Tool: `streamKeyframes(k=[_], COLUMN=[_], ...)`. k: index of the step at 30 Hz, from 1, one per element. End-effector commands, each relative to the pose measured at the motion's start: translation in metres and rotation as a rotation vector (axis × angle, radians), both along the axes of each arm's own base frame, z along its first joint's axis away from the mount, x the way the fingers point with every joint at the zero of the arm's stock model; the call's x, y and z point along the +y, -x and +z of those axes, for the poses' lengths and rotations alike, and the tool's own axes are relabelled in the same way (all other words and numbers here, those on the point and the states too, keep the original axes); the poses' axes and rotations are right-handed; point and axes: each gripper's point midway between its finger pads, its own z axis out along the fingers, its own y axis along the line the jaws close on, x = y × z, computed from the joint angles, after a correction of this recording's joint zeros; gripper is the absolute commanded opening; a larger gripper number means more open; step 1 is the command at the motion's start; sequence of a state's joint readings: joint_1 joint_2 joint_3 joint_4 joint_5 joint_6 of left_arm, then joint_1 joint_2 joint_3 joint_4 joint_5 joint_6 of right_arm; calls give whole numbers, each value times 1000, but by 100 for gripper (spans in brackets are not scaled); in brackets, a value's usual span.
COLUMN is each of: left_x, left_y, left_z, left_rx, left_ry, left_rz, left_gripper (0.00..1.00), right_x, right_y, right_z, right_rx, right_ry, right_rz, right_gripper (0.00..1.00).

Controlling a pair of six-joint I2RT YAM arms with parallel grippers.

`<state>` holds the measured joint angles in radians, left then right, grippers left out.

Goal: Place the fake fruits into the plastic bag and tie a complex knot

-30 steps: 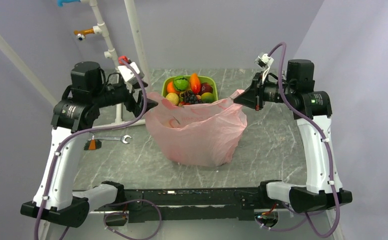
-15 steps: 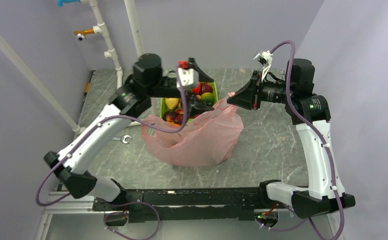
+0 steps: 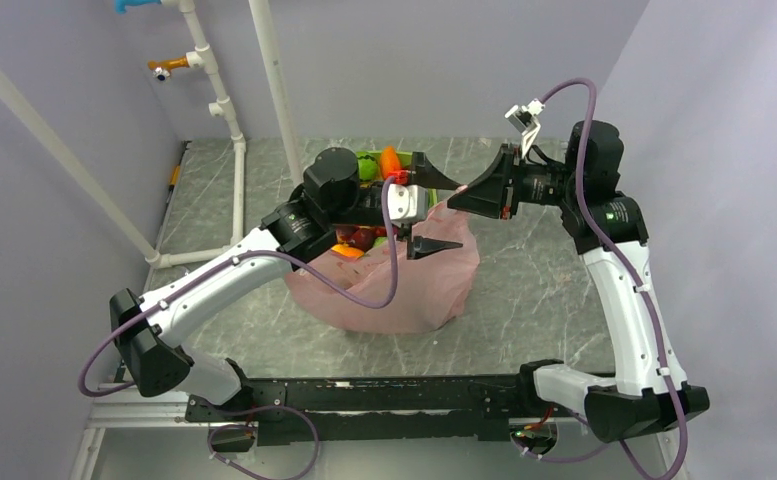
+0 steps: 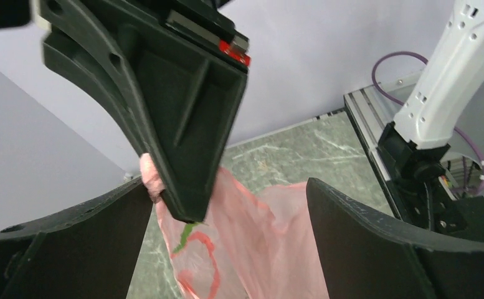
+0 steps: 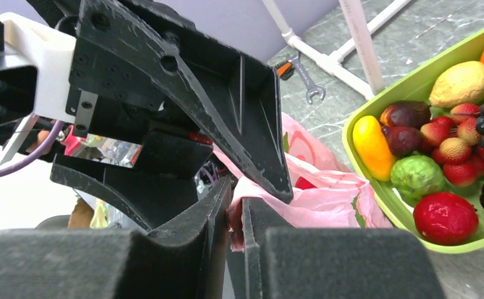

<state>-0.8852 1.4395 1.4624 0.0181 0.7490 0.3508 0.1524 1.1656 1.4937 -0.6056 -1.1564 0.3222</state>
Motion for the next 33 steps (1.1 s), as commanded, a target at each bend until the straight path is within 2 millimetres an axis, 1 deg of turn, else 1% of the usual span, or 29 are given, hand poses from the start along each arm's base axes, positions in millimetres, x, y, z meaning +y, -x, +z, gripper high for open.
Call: streamKeyframes(k=[1, 2, 4, 6, 8, 9, 10, 12, 13, 15, 16, 18, 20, 21, 24, 29, 31, 33], left_x=[-4, -5, -6, -5, 0, 2, 5, 9, 11, 15, 16, 17, 17, 16, 14, 11, 12, 12], left_y=[-8, -9, -8, -5, -5, -5, -7, -9, -10, -10, -9, -6, -4, -2, 2, 8, 7, 5], left_z=[44, 44, 41, 38, 34, 34, 34, 34, 35, 40, 40, 43, 48, 50, 54, 56, 56, 54], left_rx=[-85, -82, -75, -76, -69, -56, -38, 8, 26, 53, 62, 78, 110, 128, 197, 254, 271, 289], left_ry=[134, 134, 122, 107, 99, 102, 106, 106, 107, 124, 128, 135, 138, 138, 137, 125, 123, 120], left_rz=[50, 55, 40, 26, 20, 16, 15, -4, -12, -25, -36, -58, -86, -104, -150, -208, -210, -213], left_gripper=[93, 87, 70, 47, 24, 18, 16, 9, 7, 4, 2, 0, 0, 0, 0, 0, 0, 0], right_x=[3, 3, 3, 1, -4, -6, -9, -16, -23, -36, -41, -46, -46, -45, -36, -9, 1, 11], right_y=[23, 26, 31, 37, 37, 37, 37, 28, 18, 3, -1, 0, 2, -1, -5, -10, -11, -10], right_z=[21, 21, 22, 24, 27, 28, 28, 21, 13, 2, -1, -6, -12, -11, -15, -3, -2, -6], right_rx=[-50, -47, -42, -54, -75, -95, -115, -180, -208, -245, -269, -330, -392, -446, -528, -646, -682, -691], right_ry=[-65, -70, -79, -68, -47, -37, -18, 65, 134, 221, 244, 260, 252, 233, 176, 85, 69, 53], right_rz=[71, 81, 103, 123, 122, 125, 116, 49, -16, -116, -143, -180, -188, -192, -171, -113, -81, -44], right_gripper=[17, 19, 23, 29, 37, 41, 45, 53, 56, 63, 69, 84, 93, 99, 100, 100, 100, 99])
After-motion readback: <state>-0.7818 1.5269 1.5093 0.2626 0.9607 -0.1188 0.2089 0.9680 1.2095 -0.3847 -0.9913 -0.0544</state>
